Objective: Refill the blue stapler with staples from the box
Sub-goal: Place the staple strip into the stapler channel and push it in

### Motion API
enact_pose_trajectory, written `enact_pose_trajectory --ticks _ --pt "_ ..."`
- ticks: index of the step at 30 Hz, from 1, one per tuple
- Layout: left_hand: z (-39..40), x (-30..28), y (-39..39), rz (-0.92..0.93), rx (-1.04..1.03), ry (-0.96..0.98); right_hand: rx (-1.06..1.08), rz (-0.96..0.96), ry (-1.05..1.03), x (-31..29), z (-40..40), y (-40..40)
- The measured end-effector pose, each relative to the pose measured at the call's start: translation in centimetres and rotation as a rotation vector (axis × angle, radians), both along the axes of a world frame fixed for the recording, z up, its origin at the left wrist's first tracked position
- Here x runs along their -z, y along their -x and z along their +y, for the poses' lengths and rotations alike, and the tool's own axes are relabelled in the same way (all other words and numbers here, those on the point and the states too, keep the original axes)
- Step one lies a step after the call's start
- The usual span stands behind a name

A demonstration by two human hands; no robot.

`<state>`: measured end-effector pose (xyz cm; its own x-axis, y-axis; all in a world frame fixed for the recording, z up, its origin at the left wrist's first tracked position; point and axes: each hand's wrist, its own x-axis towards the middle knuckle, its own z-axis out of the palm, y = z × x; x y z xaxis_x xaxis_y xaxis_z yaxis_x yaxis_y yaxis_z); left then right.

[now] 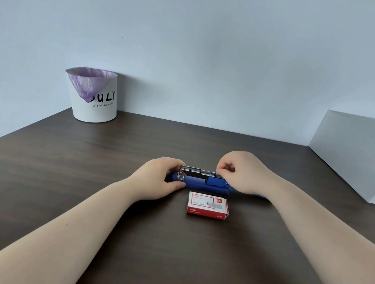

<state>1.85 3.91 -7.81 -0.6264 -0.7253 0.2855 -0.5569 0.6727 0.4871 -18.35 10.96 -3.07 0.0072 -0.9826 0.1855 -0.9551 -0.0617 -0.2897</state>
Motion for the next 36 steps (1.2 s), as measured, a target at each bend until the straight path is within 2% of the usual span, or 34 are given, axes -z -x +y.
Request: enact_pose_trajectory --ticks 3,9,21,26,28,34,36 --pt "0.0 0.0 0.0 0.001 0.001 0.000 -0.036 0.111 -0.046 0.5 0.2 0.0" --pt "0.0 -0.1 0.0 -0.005 0.005 0.008 -0.096 0.130 -0.045 0.6 -0.6 -0.9" --pt "0.0 0.0 0.0 0.005 0.004 0.015 -0.137 0.109 -0.168 0.0 -1.7 -3.1" --pt "0.0 0.1 0.0 0.011 0.008 0.014 -0.115 0.051 -0.082 -0.3 -1.2 -1.9" --pt "-0.1 0.1 0.0 0.009 0.014 0.009 -0.105 0.052 -0.113 -0.4 -0.6 -1.0" --pt "-0.2 0.0 0.0 -0.009 -0.004 0.010 0.092 0.349 -0.327 0.2 0.7 2.6" --pt "-0.2 0.0 0.1 -0.022 -0.014 0.011 0.147 0.369 -0.344 0.2 1.0 3.4"
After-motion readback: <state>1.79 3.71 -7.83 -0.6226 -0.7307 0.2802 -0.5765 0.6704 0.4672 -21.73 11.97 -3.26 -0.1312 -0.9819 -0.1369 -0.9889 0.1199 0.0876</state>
